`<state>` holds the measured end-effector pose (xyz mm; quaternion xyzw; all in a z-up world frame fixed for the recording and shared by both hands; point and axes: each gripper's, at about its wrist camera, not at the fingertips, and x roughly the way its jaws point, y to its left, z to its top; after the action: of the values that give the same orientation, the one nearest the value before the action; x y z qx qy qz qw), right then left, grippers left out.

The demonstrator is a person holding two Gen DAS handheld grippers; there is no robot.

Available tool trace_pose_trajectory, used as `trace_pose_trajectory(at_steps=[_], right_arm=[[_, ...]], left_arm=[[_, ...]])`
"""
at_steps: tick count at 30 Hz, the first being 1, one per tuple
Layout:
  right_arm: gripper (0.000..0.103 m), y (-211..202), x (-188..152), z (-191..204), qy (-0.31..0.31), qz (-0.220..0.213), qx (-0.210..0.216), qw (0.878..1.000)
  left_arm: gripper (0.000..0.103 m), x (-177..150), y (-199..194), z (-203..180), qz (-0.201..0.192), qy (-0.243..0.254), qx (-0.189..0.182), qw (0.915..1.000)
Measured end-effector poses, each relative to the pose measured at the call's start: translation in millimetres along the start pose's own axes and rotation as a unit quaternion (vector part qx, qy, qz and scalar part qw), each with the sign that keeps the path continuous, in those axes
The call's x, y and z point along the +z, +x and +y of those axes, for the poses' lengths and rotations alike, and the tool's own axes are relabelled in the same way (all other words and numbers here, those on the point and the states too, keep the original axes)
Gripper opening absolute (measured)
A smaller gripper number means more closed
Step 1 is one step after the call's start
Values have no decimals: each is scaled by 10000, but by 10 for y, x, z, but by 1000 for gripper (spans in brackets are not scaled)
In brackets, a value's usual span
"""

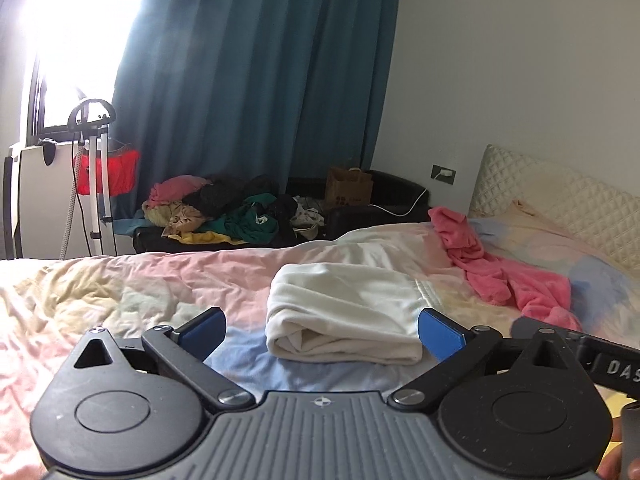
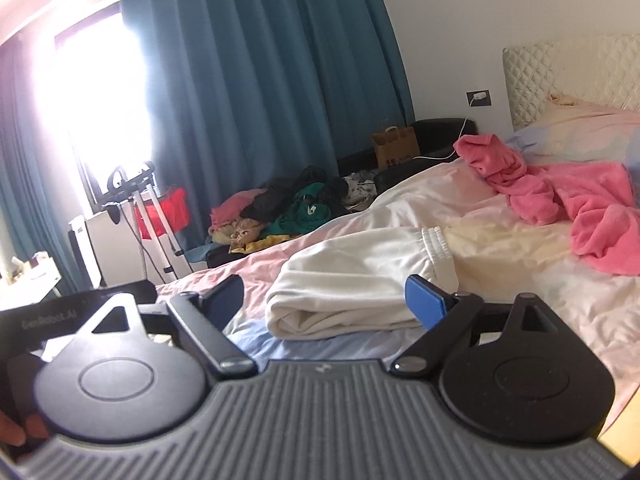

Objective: Fold clothes

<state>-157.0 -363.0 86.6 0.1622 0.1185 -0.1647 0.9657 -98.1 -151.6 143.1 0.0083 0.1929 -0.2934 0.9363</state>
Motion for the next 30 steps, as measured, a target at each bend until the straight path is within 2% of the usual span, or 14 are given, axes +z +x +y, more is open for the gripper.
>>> trace_pose_trajectory(at_steps=[2, 4, 9, 15, 30], right_arm=[[89, -70, -133, 24, -55, -86, 8, 9999], [89, -98, -263, 32, -106, -181, -17, 9998], [89, -98, -500, 41, -227, -351, -113, 9991], [89, -11, -596, 24, -341, -410, -158, 9985], [89, 105, -685, 23, -503, -402, -226, 9977]], left_arm=[[103, -129, -96, -16, -101, 120, 72, 9999], [103, -239, -147, -3, -166, 7, 140, 9998], [103, -419, -137, -13, -200, 66, 208, 9996], [103, -577, -76, -33, -156, 185, 301, 9993], [103, -755, 68, 66, -123, 116, 527, 9985]])
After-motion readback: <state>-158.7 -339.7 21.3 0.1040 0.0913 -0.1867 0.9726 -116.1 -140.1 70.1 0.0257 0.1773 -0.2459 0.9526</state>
